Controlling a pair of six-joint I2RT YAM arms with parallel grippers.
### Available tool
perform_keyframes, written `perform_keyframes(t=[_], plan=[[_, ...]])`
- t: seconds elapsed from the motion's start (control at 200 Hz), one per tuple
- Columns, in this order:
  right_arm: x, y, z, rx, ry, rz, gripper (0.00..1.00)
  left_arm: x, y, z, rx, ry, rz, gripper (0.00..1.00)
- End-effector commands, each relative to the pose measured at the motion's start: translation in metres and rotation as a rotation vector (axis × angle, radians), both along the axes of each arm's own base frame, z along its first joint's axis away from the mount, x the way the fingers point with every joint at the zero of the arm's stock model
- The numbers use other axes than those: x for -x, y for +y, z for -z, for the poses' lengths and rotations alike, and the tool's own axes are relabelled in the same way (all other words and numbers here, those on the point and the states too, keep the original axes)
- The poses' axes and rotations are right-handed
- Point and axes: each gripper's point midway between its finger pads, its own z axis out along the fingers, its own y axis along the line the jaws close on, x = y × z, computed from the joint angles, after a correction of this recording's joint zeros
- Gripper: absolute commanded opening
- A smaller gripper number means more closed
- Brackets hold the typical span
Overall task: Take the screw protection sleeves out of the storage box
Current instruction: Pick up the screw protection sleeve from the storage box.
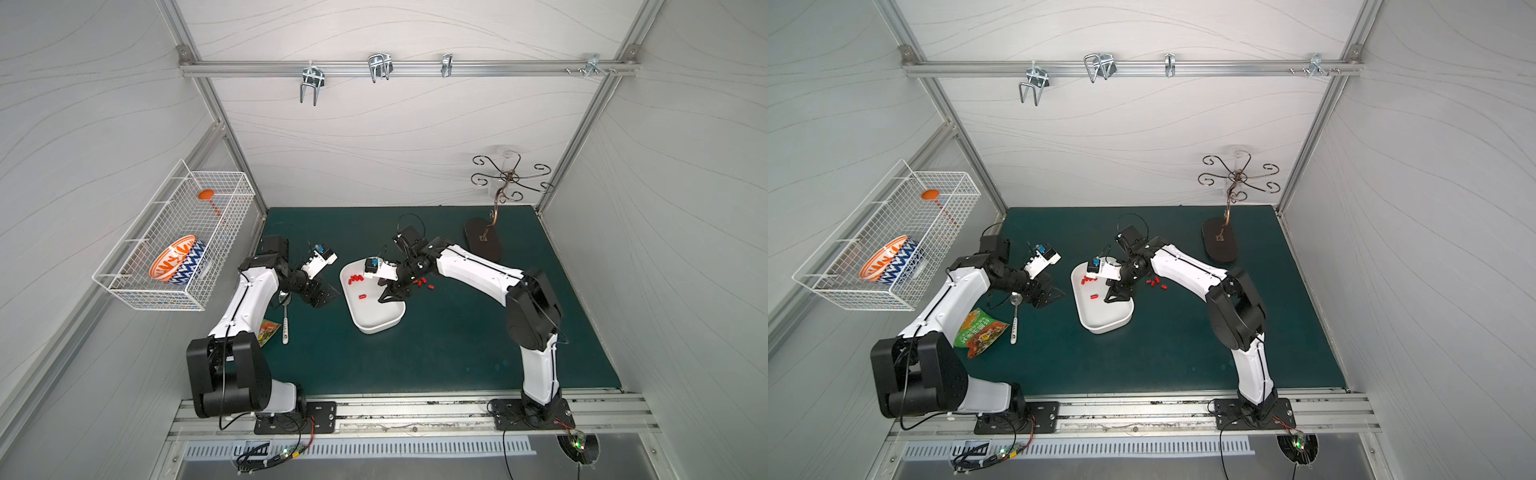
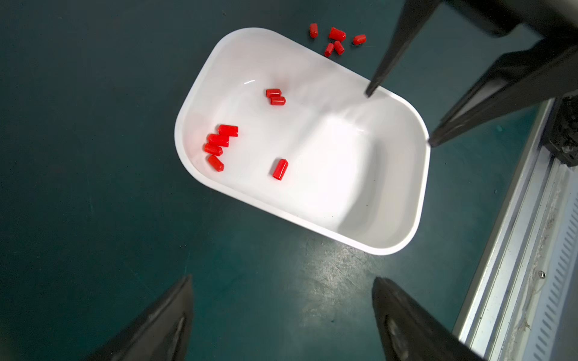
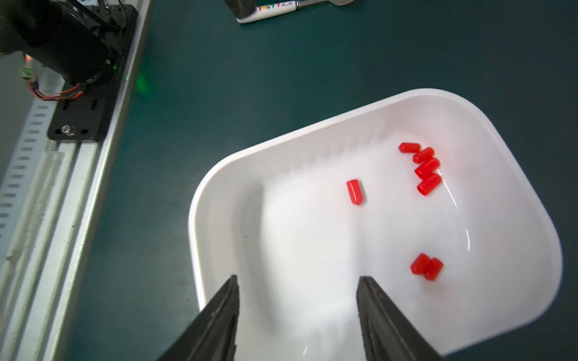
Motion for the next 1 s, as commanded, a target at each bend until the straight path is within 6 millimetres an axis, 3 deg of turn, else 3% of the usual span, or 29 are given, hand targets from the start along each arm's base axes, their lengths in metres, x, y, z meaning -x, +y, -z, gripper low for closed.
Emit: perform_keyframes(t=[0.0, 0.25, 0.58, 0.856, 0.996], plan=[[-0.01, 0.024, 0.012, -0.038, -0.081, -0.061, 0.63, 0.005, -0.001, -0.005, 0.026, -0.133, 0.129, 0.94], [-0.024, 0.047, 0.059, 0.031, -0.149, -0.123, 0.62, 0.001, 0.015, -0.007, 0.071, -0.113, 0.131, 0.96], [-0.03, 0.055, 0.103, 0.141, -0.205, -0.146, 0.56, 0.009, 0.016, -0.013, 0.029, -0.165, 0.135, 0.98], [-0.024, 0.054, 0.12, 0.189, -0.197, -0.159, 0.32, 0.015, 0.015, -0.021, 0.015, -0.192, 0.139, 0.98], [-0.025, 0.057, 0.107, 0.173, -0.199, -0.132, 0.18, 0.021, 0.015, -0.017, 0.002, -0.177, 0.157, 0.98]])
